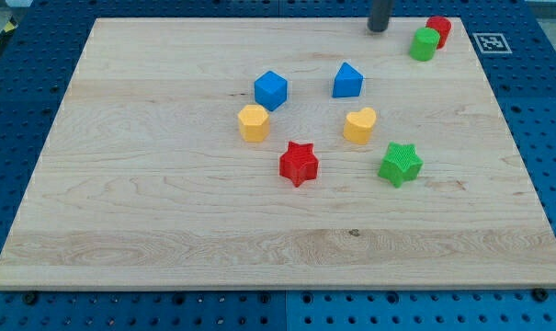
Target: Move the red circle parallel to the green circle
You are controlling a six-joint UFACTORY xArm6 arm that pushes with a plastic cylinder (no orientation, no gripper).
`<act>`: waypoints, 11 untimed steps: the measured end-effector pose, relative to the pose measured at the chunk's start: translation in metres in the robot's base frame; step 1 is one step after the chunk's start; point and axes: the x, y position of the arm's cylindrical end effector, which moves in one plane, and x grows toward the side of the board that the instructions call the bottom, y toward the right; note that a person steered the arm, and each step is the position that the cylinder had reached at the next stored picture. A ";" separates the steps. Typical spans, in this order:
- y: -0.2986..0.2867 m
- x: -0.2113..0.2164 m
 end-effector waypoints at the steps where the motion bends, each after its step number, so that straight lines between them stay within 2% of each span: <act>1: 0.030 -0.014; 2: 0.061 -0.021; 4: 0.116 0.030; 5: 0.115 0.031; 6: 0.107 0.007; 7: 0.097 0.018; 11: 0.072 0.110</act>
